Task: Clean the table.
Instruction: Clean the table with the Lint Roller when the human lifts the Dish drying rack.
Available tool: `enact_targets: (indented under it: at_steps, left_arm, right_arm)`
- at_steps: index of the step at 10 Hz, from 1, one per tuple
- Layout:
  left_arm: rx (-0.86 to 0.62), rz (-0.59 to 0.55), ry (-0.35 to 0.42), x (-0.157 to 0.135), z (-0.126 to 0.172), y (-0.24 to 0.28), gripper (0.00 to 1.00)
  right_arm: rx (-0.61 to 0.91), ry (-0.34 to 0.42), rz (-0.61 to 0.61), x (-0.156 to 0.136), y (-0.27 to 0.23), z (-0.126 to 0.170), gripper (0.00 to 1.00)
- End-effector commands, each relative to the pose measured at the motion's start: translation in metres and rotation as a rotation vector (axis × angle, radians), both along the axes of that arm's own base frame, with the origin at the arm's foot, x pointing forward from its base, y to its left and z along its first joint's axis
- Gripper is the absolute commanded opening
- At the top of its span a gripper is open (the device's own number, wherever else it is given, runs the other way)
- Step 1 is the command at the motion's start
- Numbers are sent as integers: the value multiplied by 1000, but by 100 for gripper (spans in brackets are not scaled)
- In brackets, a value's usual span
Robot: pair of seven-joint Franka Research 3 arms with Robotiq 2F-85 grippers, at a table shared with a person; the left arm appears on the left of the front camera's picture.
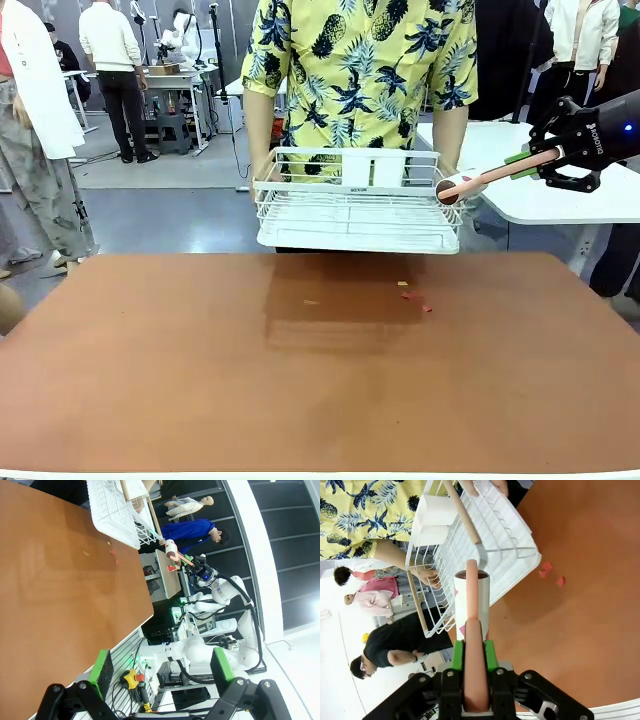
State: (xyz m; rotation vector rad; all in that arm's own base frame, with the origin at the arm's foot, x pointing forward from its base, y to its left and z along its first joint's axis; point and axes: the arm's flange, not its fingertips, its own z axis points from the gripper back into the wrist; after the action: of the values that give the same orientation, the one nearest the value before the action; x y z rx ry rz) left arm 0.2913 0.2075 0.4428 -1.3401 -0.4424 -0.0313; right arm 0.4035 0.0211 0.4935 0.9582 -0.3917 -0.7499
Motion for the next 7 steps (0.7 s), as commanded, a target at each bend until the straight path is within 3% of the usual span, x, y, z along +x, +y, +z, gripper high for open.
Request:
enact_targets:
  at_steps: [1,4,5,7]
  left_arm:
    - [-3,1,-4,-3,3,1,100]
    - [-3,1,-4,-3,3,1,100]
    - [-3,1,-4,-3,3,1,100]
    - [-3,1,-4,-3,3,1,100]
  right_arm:
    - [-75,11,74,4,-8,9,21]
    - [-307,30,285,25,-27,38,21]
    - [-383,57,389,41,-32,40,21]
    - [-519,31,544,79,-32,40,21]
